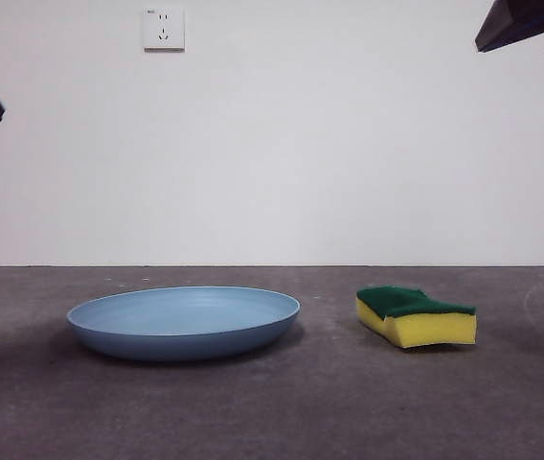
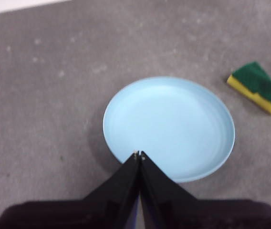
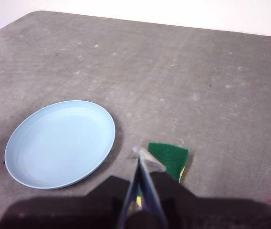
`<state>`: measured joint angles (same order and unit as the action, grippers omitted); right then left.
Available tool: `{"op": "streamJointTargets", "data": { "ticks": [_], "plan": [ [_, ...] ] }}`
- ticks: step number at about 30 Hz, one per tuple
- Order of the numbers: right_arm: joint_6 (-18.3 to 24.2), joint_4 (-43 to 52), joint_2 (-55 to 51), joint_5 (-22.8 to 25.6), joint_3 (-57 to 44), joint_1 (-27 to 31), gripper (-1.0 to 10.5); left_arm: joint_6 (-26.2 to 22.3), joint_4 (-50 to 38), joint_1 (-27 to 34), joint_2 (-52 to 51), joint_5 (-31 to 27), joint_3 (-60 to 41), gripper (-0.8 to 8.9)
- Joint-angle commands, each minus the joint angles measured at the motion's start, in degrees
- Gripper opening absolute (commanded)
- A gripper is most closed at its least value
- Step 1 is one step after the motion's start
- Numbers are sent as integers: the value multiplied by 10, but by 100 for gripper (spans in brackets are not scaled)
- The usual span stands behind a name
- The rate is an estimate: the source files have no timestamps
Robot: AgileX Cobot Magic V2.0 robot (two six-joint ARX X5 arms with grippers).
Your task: Pick up the plate,pick up the cloth,clean the plate with the cloth
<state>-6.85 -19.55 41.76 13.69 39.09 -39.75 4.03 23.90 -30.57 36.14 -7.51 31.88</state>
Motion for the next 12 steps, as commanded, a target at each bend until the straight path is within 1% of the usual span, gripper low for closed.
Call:
{"op": "streamJointTargets", "data": {
  "ticks": [1,5,7,9,12],
  "plan": [
    [-4,6,-1,2,-3,-1,2,-7,7,-2,-2,1,-5,-1],
    [-4,6,-1,2,-3,-1,1,-7,11,-2,-2,2,-5,-1],
    [-4,6,-1,2,-3,-1,2,-44,11,-1,-11,-4,-5,0],
    [-4,6,-1,1,-3,-1,2,-72,12,9,-32,-19,-5,-1],
    [-4,6,-1,2,-3,-1,2,-73,-3,38,-68,-11,-10,-1]
  ]
}}
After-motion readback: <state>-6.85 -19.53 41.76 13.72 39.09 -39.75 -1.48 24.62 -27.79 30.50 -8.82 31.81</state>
